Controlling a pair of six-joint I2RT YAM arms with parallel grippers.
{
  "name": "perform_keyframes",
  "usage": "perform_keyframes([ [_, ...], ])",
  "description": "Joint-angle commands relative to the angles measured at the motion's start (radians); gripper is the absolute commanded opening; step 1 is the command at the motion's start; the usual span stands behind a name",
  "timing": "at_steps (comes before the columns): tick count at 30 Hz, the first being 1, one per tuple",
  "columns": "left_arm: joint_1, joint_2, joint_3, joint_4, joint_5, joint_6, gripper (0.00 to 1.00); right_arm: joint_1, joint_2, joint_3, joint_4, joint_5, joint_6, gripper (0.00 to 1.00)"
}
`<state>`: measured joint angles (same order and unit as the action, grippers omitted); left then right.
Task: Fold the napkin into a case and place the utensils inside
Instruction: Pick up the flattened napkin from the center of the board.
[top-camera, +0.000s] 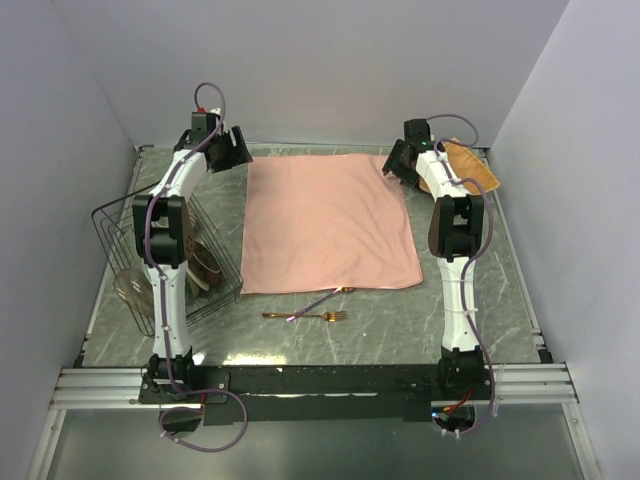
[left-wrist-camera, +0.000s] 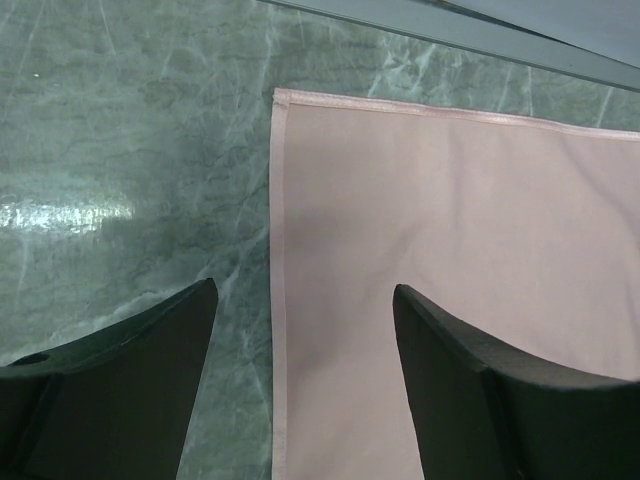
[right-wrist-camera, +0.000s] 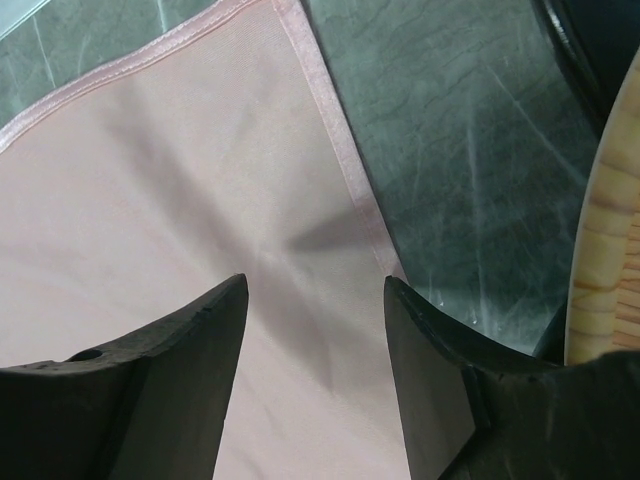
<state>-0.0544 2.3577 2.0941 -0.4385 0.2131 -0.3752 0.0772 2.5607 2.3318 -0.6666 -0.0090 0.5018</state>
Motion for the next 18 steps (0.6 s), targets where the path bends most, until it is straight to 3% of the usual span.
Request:
perform_keyframes([
  [1, 0.001, 0.072, 0.087, -0.011, 0.019, -0.047, 0.76, 0.003, -0.072, 0.0, 0.001, -0.022, -0.084, 0.65],
  [10, -0.004, 0.209, 0.188, 0.029, 0.011, -0.099, 0.71, 0.003, -0.236, -0.118, -0.011, -0.176, -0.155, 0.69],
  [18, -0.012, 0.291, 0.245, 0.055, 0.011, -0.122, 0.67, -0.007, -0.319, -0.14, -0.05, -0.206, -0.166, 0.72],
])
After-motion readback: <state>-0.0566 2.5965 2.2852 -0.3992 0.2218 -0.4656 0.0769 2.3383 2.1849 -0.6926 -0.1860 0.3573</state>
